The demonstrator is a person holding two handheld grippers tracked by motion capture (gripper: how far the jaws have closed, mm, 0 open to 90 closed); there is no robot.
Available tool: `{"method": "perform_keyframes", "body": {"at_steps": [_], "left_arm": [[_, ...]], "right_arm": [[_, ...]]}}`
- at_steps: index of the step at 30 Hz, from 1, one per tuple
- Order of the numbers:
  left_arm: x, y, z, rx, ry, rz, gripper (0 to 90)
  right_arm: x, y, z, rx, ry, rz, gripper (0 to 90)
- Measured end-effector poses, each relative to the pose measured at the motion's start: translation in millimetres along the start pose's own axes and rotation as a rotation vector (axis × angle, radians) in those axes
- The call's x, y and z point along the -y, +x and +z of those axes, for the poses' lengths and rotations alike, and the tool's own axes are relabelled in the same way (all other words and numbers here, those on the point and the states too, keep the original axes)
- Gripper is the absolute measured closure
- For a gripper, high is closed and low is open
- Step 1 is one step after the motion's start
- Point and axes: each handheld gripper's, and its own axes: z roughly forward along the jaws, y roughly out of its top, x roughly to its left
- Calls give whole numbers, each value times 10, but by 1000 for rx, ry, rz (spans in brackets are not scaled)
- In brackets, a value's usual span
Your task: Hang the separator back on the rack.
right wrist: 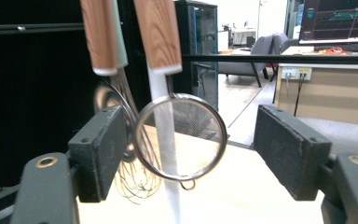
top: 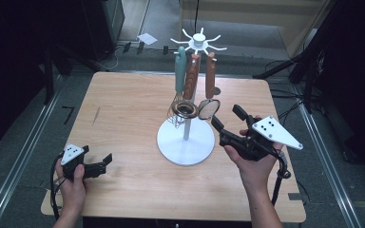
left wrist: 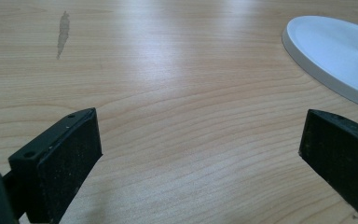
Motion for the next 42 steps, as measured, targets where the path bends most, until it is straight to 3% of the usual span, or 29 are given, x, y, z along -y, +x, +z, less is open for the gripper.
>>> {"method": "perform_keyframes", "body": {"at_steps": [14,25,36,42], "left_arm": [[2,0,-6,4,-2,9,0],[0,-5,0,9,2,12,0],[0,-9,1,8,3,18,0],[0,-6,1,12,4,15,0]], "right_arm": [[446,-197,-62,72,91,0,229],[851,-444,-209,165,150,20,237],[1126,-605,-343,210,205,12,247],[1296,-707,-440,245,250,33,263]]}}
